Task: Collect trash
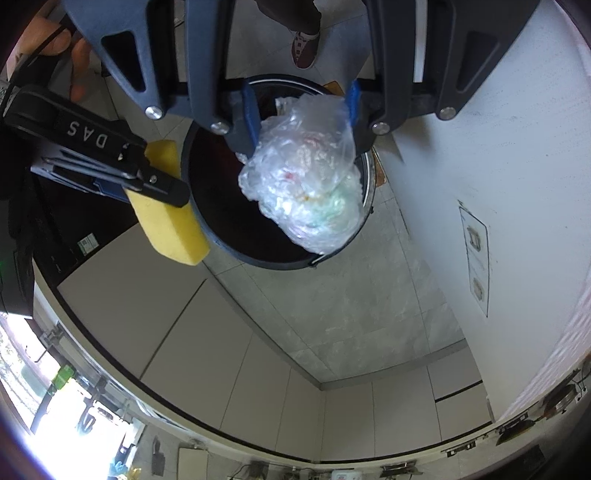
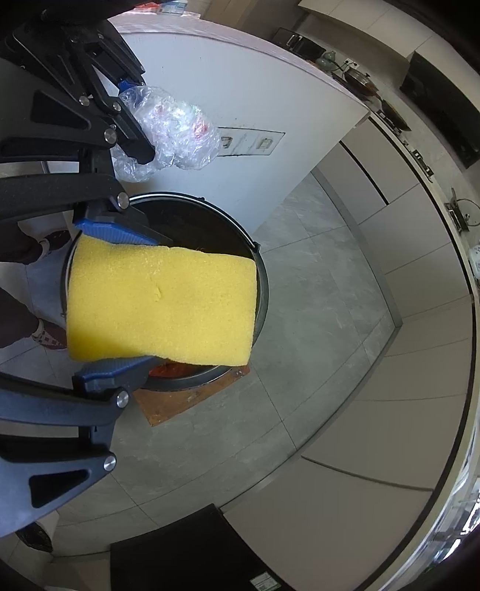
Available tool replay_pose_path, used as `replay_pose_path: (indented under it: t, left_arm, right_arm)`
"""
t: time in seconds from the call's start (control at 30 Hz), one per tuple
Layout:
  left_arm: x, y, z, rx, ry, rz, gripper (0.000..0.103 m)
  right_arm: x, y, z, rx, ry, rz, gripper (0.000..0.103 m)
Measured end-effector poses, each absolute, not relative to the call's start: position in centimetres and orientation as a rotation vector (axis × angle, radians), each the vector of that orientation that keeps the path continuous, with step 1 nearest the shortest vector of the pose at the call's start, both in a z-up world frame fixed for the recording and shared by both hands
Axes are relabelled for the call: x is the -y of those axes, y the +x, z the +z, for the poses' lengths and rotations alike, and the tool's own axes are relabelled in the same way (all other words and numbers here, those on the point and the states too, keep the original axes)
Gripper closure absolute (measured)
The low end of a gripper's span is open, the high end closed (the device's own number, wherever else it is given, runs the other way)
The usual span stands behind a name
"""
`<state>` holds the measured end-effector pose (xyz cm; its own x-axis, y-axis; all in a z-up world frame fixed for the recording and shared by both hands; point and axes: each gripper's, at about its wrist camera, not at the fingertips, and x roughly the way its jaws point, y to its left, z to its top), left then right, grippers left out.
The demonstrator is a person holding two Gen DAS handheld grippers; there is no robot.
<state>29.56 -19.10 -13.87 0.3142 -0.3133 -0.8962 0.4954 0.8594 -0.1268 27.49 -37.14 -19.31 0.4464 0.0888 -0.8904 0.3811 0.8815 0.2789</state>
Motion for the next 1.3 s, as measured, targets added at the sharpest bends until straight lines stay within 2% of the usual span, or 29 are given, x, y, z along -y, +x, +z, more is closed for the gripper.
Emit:
replay_pose_path:
  t: [0.1,0.23,0.43,0.87,1.07,1.3]
  left_arm:
    - [19.4,30.1,-14.7,-1.152,0.169,-0.519,0.059]
    - [19.7,30.8,-15.9,-1.159,0.165,-0.488,0.039]
    - [19.3,30.7,-15.7,-1.127,0.16,-0.443,0.037]
    - [16.4,26.0,-6.4,-0.984,0.147,-0.442,0.034]
    - [12.4,21.8,-2.0,-0.93,0.158,-0.418,0.023]
    - [5.3,15.4,0.8,-0.807,0.153,-0.316,0.008]
  right_arm:
    - [37.5,28.5,-20.4,-1.123,0.478,-0.173,0.044]
    - [38.2,29.7,-21.8,-1.139,0.479,-0.169,0.03]
    - [39.4,29.6,-21.8,-1.101,0.474,-0.187,0.03]
    - [38.2,25.6,-16.2,-1.069,0.456,-0.171,0.029]
    - [33.9,21.9,-12.4,-1.069,0.403,-0.097,0.027]
    - [26.4,15.1,-7.5,-0.992,0.27,-0.05,0.022]
